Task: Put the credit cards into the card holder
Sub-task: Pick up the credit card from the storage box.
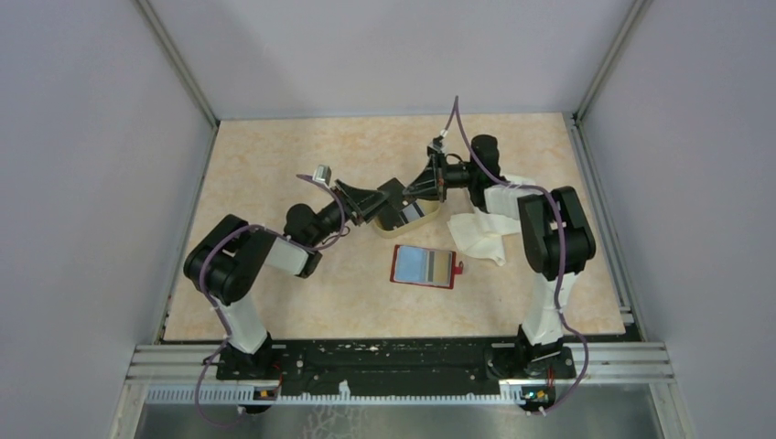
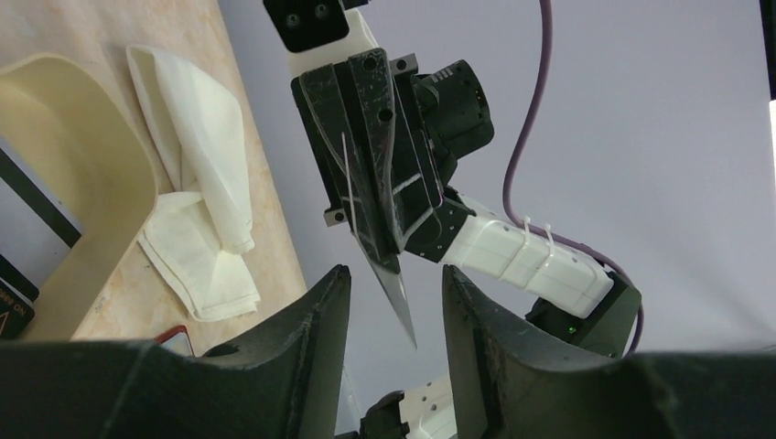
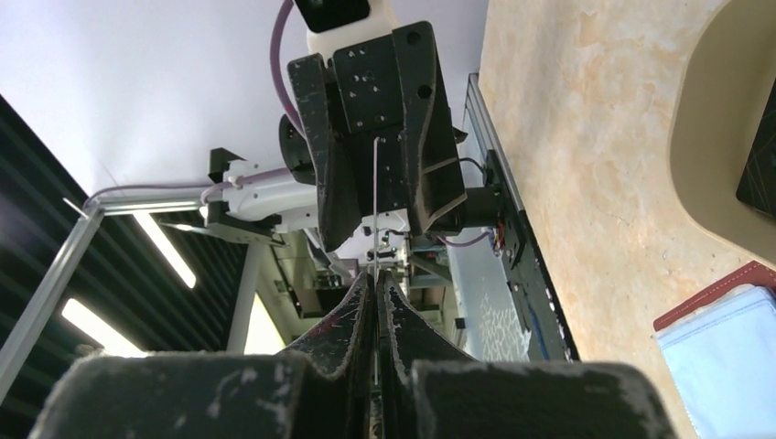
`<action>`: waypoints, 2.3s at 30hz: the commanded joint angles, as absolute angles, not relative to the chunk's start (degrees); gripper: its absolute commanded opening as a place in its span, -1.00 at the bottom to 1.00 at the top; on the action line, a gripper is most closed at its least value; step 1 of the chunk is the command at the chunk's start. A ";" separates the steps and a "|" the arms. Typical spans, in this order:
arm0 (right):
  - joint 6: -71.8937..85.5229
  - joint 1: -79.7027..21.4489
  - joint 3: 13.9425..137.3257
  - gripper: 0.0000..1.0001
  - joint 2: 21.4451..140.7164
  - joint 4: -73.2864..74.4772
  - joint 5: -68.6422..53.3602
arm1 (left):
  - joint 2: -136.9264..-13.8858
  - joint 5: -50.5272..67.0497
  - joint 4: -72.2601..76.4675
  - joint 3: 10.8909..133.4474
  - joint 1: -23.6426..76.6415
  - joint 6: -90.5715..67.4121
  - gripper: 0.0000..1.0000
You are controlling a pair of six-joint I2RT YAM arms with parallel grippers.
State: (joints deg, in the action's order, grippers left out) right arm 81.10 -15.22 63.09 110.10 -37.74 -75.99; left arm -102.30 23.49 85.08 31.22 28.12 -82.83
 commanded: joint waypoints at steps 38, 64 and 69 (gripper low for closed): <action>-16.96 -31.92 46.85 0.91 67.76 4.76 -56.92 | -68.12 9.63 92.28 8.10 46.51 -23.62 -1.00; -9.03 -35.59 47.99 -1.00 72.12 0.82 -59.03 | -68.43 11.70 92.59 6.74 47.26 -28.06 -0.15; -26.12 -35.57 52.05 -1.00 73.18 16.98 -60.75 | -55.04 17.78 70.44 6.08 46.94 -21.90 0.77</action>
State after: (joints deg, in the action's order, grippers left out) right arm -12.19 -34.74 47.29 72.12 5.61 -57.71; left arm -64.79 12.36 84.79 6.02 46.87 -27.24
